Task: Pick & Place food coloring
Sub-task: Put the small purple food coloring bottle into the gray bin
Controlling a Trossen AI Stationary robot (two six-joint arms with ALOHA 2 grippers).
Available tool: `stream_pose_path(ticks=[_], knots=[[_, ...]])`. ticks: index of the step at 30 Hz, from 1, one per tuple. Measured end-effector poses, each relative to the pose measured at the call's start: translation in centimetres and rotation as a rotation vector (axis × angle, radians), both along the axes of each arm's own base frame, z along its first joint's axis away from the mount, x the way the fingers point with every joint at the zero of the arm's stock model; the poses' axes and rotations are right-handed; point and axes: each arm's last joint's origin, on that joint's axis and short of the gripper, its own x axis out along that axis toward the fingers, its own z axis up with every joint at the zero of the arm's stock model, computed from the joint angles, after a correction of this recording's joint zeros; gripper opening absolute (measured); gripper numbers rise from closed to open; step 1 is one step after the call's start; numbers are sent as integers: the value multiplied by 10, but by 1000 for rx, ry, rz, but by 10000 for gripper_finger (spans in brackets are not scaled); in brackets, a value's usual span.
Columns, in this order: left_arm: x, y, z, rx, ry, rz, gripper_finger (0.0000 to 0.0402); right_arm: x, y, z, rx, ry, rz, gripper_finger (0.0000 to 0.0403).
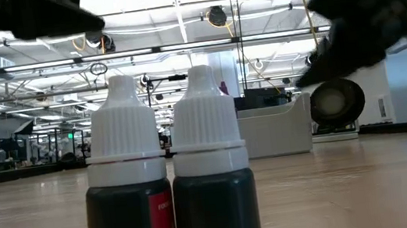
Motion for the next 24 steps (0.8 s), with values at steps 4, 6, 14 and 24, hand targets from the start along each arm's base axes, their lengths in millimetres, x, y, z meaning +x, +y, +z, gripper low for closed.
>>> stream_pose_path(ticks=[4,6,14,24], knots=[[-4,13,-8,22,5,32,46,21,26,35,-128,-18,-47,0],[-4,18,-10,26,11,50,47,32,42,51,-184,-37,-47,0],[-4,27,-19,33,40,79,47,100,93,87,-256,33,34,0],[-5,28,-23,4,76,96,47,165,135,70,-287,257,399,2]])
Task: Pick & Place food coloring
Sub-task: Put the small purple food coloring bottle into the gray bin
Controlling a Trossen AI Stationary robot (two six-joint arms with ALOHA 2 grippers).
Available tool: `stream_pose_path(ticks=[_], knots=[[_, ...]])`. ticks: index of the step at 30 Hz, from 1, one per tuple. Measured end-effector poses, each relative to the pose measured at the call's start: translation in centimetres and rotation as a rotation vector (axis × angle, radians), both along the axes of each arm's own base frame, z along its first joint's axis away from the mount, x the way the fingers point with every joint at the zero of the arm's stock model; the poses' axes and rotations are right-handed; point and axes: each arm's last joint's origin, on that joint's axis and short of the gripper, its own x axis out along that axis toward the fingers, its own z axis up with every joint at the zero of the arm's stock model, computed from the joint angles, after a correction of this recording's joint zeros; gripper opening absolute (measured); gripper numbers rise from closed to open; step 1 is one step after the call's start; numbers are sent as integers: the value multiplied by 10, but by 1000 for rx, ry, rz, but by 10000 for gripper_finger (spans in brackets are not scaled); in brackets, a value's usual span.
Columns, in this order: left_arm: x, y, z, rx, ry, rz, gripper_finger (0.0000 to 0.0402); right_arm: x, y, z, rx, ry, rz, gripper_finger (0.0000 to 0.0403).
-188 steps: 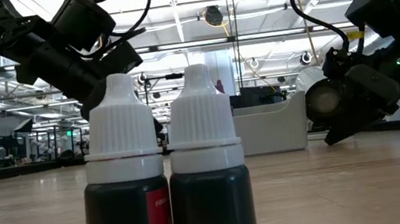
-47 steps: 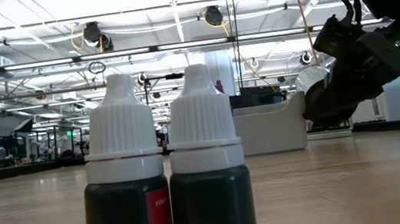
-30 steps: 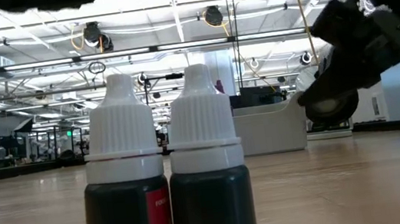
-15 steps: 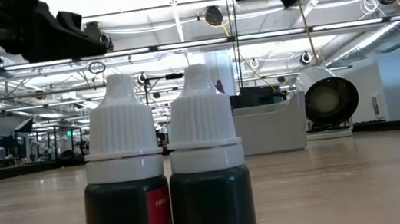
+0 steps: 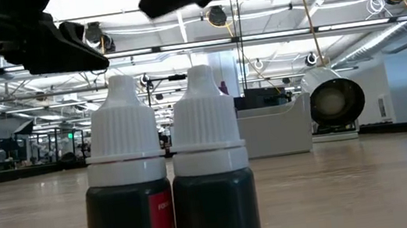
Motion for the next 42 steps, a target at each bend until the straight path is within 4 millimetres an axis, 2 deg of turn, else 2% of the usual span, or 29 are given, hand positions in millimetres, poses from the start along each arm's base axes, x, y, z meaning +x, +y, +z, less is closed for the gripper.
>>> stream_pose_path(ticks=[4,10,15,20,24,32,35,42], knots=[[0,0,-1,8,12,-1,47,-1,3,-9,-41,6,64,29],[-1,0,-2,15,26,-1,47,-5,5,-22,-107,-49,206,109],[-2,1,-4,20,38,-1,47,-11,4,-40,-70,-59,314,169],[-1,1,-4,20,37,-1,47,-14,3,-49,-12,-78,329,204],[-1,1,-3,20,37,-1,47,-16,-3,-59,3,-104,326,209],[-1,1,-3,20,36,-1,47,-22,-19,-77,86,-220,339,194],[-1,1,-3,20,36,-1,47,-26,-20,-80,135,-253,382,190],[-1,1,-3,20,36,-2,47,-27,-20,-81,201,-248,343,179]])
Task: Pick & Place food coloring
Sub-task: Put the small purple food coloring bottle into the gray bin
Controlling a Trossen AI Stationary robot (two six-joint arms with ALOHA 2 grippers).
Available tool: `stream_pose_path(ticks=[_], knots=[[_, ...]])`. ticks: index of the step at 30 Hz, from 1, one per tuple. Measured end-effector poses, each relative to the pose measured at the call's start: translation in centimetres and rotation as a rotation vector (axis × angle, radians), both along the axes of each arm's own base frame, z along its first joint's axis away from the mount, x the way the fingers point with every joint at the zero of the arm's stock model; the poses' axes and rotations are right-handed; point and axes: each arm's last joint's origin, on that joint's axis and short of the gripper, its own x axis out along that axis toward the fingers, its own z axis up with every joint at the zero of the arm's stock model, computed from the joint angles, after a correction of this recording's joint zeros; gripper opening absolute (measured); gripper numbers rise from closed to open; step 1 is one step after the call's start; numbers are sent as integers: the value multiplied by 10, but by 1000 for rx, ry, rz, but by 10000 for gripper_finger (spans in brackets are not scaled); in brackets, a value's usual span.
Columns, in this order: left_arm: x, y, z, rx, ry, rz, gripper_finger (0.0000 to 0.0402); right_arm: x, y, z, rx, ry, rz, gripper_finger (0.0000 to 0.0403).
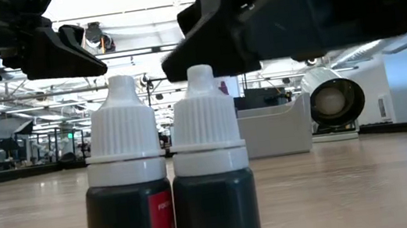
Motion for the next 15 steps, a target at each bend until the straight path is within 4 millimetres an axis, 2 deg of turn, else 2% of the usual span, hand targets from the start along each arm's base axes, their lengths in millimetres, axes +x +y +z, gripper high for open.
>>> stream_pose_path(ticks=[15], knots=[[0,0,0,-4,-2,1,47,6,2,-21,48,29,-62,176]])
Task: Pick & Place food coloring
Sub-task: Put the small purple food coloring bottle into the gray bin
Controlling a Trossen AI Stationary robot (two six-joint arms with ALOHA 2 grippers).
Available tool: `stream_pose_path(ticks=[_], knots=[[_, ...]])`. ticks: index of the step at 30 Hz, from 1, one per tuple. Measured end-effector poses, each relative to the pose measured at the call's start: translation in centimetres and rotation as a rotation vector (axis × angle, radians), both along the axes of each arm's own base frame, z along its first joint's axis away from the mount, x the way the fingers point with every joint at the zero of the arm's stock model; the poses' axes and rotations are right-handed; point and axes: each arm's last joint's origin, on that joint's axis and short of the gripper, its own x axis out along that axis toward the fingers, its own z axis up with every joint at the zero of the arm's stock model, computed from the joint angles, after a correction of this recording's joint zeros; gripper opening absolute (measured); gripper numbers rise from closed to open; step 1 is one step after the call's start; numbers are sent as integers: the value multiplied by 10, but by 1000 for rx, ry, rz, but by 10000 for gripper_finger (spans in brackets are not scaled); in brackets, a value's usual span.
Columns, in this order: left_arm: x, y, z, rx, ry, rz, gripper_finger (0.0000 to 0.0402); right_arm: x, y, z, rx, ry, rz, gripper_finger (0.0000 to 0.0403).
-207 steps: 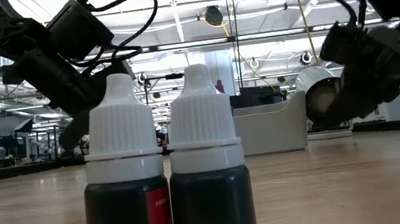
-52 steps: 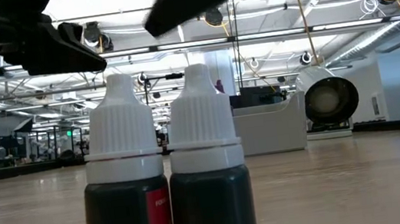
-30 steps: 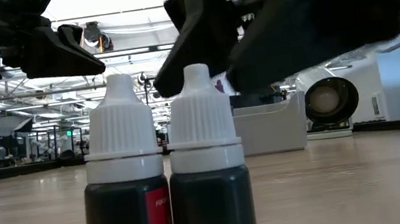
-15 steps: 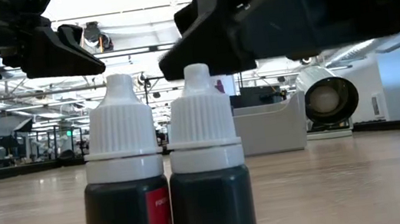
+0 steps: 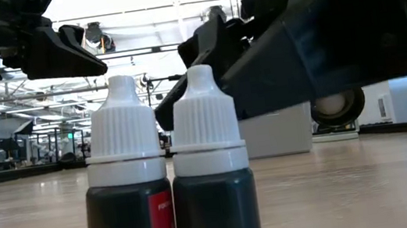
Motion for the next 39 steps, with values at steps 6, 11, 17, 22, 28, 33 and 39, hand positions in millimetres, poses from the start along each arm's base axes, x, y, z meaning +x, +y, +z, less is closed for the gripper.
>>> stream_pose_path(ticks=[6,11,17,22,28,33,39], knots=[[0,0,0,-1,0,0,47,0,1,1,13,9,-4,169],[0,0,0,0,0,0,47,-1,0,-2,10,41,-11,154],[0,0,0,3,1,-1,47,-2,0,-3,6,49,-10,139],[0,0,0,3,1,-1,47,-2,0,-3,6,49,-11,130],[0,0,0,3,1,-1,47,-2,0,-2,9,42,-11,110],[0,0,0,3,1,-1,47,-1,0,-2,9,42,-12,82],[0,0,0,3,1,-1,47,-2,0,-2,8,44,-11,46]])
